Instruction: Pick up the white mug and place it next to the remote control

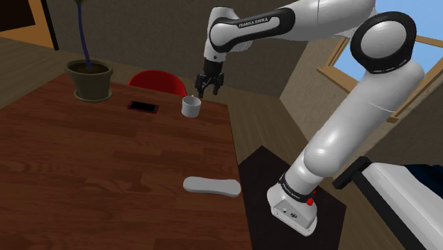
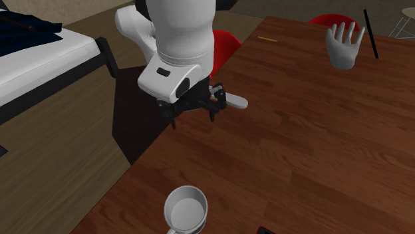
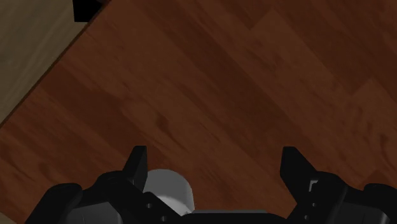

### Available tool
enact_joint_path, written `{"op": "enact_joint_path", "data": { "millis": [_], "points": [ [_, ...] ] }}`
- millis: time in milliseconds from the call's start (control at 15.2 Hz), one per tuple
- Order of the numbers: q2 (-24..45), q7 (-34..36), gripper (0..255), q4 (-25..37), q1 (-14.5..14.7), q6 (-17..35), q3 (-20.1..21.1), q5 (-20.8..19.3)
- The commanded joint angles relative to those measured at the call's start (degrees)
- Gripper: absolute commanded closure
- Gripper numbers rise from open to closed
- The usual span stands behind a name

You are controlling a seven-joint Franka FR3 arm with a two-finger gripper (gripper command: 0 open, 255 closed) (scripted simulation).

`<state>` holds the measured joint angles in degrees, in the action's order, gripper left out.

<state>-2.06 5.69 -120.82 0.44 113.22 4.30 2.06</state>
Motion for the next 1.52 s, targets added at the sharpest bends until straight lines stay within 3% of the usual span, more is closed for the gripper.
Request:
{"op": "enact_joint_path", "data": {
  "millis": [0, 792, 1452],
  "points": [
    [4.6, 0.8, 0, 3.1, 0.0, 1.5, 0.0, -0.9],
    [31.6, 4.8, 0, 27.1, 1.2, 4.3, -1.4, -6.0],
    [34.7, 5.1, 0, 25.4, 1.2, 9.0, -1.7, -6.4]
  ]
}}
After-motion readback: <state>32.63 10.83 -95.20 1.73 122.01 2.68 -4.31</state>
